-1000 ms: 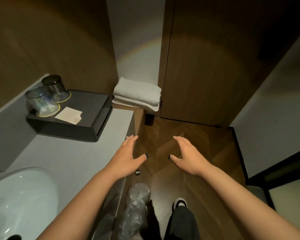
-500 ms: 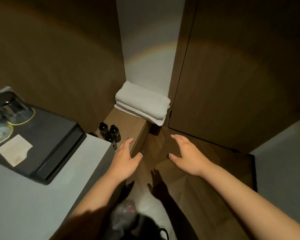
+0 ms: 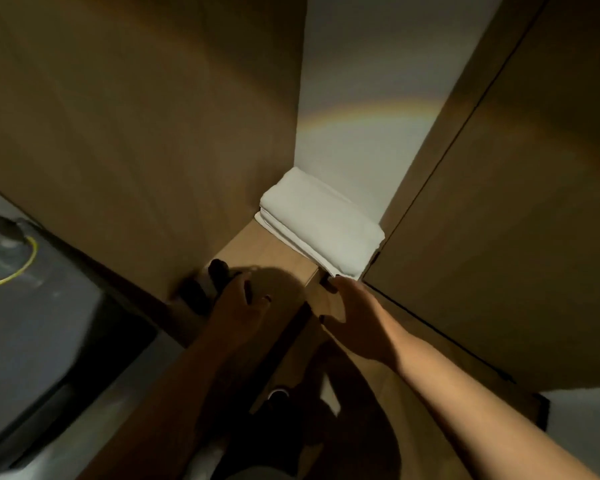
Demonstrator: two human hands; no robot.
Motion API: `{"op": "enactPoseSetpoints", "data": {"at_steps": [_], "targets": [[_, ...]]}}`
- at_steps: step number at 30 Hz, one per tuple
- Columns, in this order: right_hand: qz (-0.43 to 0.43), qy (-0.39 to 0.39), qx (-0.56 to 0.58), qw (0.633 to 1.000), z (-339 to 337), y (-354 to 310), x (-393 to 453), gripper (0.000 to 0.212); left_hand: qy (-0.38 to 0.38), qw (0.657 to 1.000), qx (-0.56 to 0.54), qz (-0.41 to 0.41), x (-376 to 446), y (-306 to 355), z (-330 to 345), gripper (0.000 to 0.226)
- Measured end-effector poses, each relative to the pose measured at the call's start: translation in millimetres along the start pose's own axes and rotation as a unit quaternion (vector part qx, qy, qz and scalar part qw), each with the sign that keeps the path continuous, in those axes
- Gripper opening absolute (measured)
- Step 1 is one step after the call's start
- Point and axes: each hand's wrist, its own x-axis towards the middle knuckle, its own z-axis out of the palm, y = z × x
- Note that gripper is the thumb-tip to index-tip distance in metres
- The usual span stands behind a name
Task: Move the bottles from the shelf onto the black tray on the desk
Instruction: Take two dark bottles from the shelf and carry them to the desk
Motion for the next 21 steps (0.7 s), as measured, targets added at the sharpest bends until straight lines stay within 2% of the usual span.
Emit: {"op": "enactPoseSetpoints", "data": {"at_steps": [5, 8, 10, 13, 17, 21], "targets": [[-0.057, -0.056, -0.042, 0.996, -22, -5, 68, 0.062, 0.010, 0.998, -0.033, -0.057, 59, 6, -14, 0.065], [-0.053, -0.101, -0.039, 0.993, -35, -5, 105, 0.051, 0.005, 0.994, -0.051, -0.092, 82, 5, -23, 0.067], [-0.064, -0.119, -0.037, 0.990, -42, -8, 131, 0.054, 0.017, 0.991, -0.064, -0.113, 94, 3, -25, 0.065], [-0.107, -0.170, -0.067, 0.977, -47, -8, 174, 0.061, 0.081, 0.982, -0.096, -0.143, 110, -1, -19, 0.061], [-0.127, -0.213, -0.037, 0.968, -45, -2, 232, 0.069, 0.150, 0.960, -0.145, -0.186, 128, 4, -6, 0.050], [-0.179, -0.278, -0.075, 0.941, -40, 13, 281, 0.065, 0.183, 0.931, -0.183, -0.259, 145, 26, 23, 0.062]]}}
